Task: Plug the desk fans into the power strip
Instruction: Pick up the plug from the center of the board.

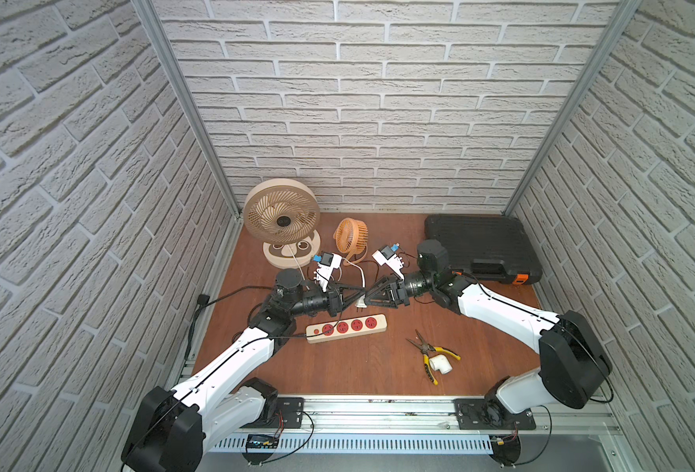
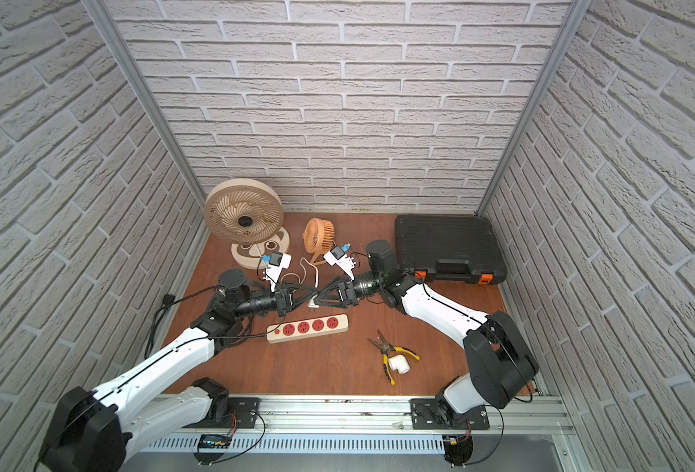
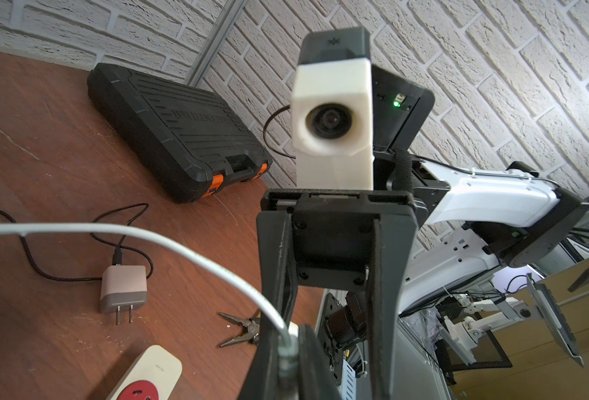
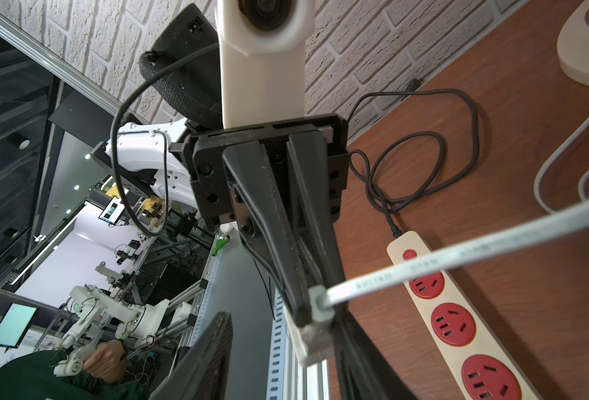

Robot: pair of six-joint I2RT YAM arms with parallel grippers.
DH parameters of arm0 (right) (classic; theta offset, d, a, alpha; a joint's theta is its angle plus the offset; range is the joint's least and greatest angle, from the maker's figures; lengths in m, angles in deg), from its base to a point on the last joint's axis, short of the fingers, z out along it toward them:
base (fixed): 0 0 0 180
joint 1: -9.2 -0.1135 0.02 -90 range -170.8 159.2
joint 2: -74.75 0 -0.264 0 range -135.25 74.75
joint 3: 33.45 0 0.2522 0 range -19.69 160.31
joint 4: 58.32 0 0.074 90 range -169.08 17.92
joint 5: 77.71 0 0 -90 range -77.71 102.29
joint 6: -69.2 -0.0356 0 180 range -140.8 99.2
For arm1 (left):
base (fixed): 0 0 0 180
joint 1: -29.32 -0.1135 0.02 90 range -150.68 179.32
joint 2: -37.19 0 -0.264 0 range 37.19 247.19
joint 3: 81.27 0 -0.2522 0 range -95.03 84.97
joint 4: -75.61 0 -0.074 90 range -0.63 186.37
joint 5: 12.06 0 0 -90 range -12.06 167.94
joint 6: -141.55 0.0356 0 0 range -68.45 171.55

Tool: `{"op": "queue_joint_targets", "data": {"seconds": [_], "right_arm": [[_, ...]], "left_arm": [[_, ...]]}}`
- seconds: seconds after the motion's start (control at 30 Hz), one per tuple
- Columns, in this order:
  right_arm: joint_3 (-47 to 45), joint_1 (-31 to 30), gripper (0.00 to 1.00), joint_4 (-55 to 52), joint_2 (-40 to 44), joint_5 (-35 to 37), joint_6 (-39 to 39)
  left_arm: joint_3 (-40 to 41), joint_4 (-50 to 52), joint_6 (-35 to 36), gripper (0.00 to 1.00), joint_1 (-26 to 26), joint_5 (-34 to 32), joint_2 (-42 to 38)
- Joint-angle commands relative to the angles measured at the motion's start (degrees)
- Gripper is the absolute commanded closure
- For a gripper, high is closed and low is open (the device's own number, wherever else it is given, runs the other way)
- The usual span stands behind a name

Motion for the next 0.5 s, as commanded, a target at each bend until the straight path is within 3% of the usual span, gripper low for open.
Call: {"op": "queue_joint_targets", "data": {"seconds": [0.0,0.17,0.37,0.47], "right_arm": [[1.3,-0.5,0.47,4.1,-0.8,-2.5,-1.0],[2.3,-0.8,0.5,2.6,-1.5,-2.5,0.3],[3.0,-1.1,0.68,1.3,-1.9,-3.7,1.3],[3.0,-1.2,0.7,0.2,-1.7,-4.4,2.3]], "left_arm": [[-0.1,-4.1,-0.5,1.0,0.7,1.7,0.5],[-0.1,-4.4,-0.7,1.0,0.9,2.0,0.4],[-0.2,-4.4,-0.8,1.0,0.9,2.1,0.5],[-0.3,-4.4,-0.8,1.0,1.0,2.1,0.6]]}}
